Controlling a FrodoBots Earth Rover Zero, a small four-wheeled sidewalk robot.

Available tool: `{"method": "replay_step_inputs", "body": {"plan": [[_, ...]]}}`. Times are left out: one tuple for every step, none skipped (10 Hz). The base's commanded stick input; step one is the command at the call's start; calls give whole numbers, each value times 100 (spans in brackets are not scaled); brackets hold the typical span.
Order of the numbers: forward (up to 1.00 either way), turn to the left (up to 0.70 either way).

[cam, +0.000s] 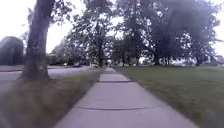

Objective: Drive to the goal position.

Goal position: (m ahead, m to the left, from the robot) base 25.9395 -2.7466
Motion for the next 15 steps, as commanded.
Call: {"method": "replay_step_inputs", "body": {"plan": [[70, 0], [70, 0], [70, 0], [70, 0], [70, 0], [70, 0], [70, 0], [70, 0], [70, 0], [70, 0], [70, 0], [70, 0], [70, 0], [70, 0], [70, 0]]}}
